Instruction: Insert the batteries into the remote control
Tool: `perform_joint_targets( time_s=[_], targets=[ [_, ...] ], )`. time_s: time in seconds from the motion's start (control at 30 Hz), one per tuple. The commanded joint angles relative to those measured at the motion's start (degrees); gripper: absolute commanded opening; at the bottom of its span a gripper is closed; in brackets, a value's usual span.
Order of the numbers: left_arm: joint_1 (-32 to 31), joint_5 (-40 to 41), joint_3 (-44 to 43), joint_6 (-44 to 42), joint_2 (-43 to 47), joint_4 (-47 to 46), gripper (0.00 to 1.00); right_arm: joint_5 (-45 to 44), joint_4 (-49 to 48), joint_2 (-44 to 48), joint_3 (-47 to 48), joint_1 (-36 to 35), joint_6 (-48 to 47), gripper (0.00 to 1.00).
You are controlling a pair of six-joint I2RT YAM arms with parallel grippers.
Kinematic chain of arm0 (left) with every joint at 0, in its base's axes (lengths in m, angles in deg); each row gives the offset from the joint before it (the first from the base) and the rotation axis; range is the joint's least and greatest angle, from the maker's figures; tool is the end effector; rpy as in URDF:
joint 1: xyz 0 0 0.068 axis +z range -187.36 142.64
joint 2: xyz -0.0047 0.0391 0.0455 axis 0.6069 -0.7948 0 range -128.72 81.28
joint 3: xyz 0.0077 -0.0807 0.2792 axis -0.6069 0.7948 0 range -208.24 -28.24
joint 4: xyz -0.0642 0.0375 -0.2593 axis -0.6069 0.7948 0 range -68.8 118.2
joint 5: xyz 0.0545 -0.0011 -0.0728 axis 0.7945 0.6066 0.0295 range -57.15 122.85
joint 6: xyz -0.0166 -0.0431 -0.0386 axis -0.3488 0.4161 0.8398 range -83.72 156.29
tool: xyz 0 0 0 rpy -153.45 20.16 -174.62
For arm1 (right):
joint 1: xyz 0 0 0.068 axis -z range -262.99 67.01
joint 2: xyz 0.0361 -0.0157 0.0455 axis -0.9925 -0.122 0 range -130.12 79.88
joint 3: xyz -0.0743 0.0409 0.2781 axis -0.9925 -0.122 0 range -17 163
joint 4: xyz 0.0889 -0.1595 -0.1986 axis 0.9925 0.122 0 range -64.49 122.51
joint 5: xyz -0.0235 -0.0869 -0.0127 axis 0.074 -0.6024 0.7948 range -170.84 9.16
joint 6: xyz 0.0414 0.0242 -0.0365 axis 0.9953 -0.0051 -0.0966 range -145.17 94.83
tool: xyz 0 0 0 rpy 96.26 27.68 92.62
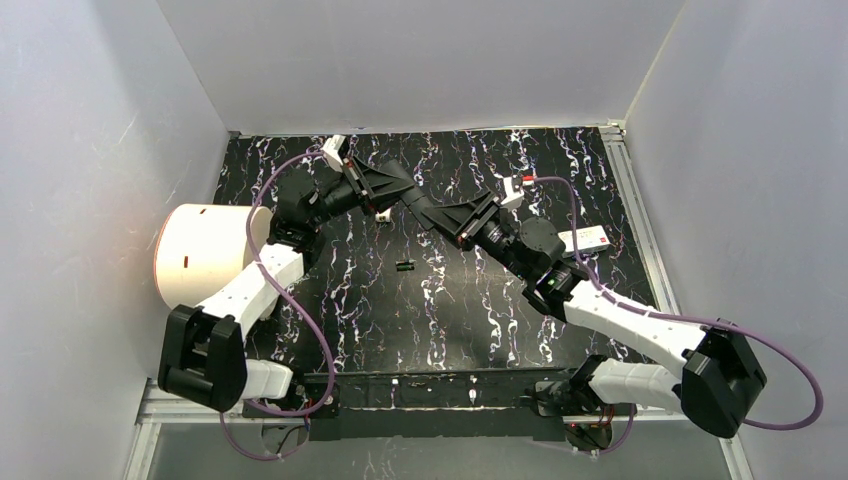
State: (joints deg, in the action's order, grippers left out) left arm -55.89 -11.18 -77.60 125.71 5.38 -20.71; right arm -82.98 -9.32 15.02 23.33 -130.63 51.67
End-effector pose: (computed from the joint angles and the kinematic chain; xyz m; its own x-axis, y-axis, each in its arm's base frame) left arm 0.2815 -0.1271 0.3558 -0.8612 -0.4698 -0.1940 0.2602 -0.0795 -0.9623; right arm 0.1848 0.2002 0.3396 -0.6674 0.7122 -0.2175 -0.2798 0.0308 0.9596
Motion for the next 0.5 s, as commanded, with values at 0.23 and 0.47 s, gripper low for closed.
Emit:
perform_joint_targets(
  time_s=[0.23, 0.47],
  targets=[
    [-3.92, -3.52, 4.81, -5.36, 9.26, -3.27, 0.00, 1.69, -7.80, -8.48, 4.13, 0.70, -1.22, 0.34],
    [-4.51, -2.67, 8.22, -7.59, 12.15, -2.82, 0.00, 4.15, -8.86, -9.24, 4.71, 0.88, -1.82, 0.32]
  ],
)
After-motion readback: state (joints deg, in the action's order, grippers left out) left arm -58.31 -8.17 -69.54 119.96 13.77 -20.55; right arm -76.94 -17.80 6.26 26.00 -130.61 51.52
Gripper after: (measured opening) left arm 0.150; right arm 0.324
